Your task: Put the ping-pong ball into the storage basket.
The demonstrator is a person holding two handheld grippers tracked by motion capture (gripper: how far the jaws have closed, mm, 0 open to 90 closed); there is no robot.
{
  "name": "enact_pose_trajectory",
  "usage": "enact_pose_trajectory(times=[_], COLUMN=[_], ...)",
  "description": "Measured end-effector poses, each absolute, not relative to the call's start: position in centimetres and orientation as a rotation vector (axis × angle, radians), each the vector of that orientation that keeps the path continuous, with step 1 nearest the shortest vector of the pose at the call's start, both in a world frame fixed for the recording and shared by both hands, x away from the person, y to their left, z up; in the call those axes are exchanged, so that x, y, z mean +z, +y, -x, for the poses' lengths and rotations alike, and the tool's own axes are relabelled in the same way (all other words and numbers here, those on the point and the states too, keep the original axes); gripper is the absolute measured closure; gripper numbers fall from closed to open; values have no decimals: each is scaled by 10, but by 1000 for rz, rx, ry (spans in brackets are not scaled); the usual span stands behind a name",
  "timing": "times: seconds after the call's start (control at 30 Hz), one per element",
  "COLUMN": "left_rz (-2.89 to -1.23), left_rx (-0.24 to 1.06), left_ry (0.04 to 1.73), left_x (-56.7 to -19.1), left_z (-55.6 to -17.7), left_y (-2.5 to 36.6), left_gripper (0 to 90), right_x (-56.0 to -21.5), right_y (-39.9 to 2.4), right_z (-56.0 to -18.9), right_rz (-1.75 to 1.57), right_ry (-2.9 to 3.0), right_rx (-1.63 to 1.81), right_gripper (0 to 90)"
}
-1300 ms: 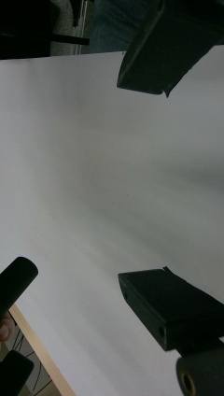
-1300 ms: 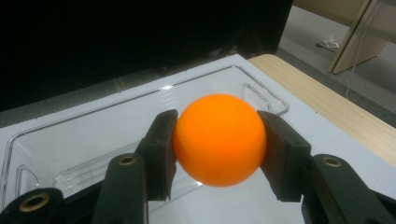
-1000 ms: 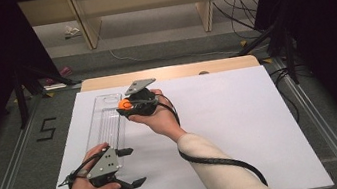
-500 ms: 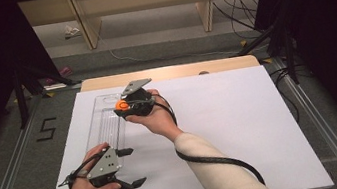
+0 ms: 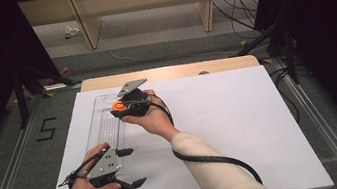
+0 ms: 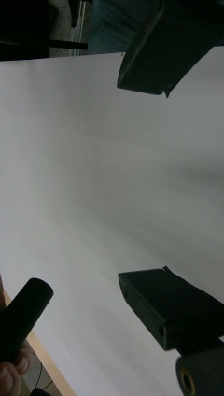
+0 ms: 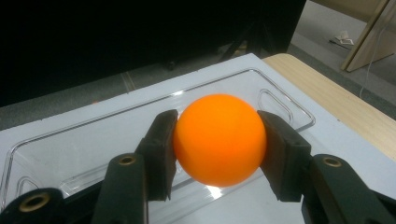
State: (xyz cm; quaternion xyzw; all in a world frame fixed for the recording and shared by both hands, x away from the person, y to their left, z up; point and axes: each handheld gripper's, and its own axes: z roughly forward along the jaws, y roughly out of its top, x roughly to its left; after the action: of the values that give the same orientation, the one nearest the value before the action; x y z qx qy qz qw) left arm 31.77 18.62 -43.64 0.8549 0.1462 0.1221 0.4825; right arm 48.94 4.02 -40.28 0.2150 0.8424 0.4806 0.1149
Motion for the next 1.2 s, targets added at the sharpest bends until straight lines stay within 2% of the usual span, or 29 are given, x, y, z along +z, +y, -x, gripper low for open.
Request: enact_pose_trajectory(times=[1.2], left_rz=[-2084], left_rx=[298], left_ry=[354], left_x=[-437], left_z=[-318], left_y=[186], left_gripper=[68], right_x=[-402], right_y=[58], right_z=[-495], right_rz=[-602], right_ry=[2504], right_rx=[1385], right_gripper=[515])
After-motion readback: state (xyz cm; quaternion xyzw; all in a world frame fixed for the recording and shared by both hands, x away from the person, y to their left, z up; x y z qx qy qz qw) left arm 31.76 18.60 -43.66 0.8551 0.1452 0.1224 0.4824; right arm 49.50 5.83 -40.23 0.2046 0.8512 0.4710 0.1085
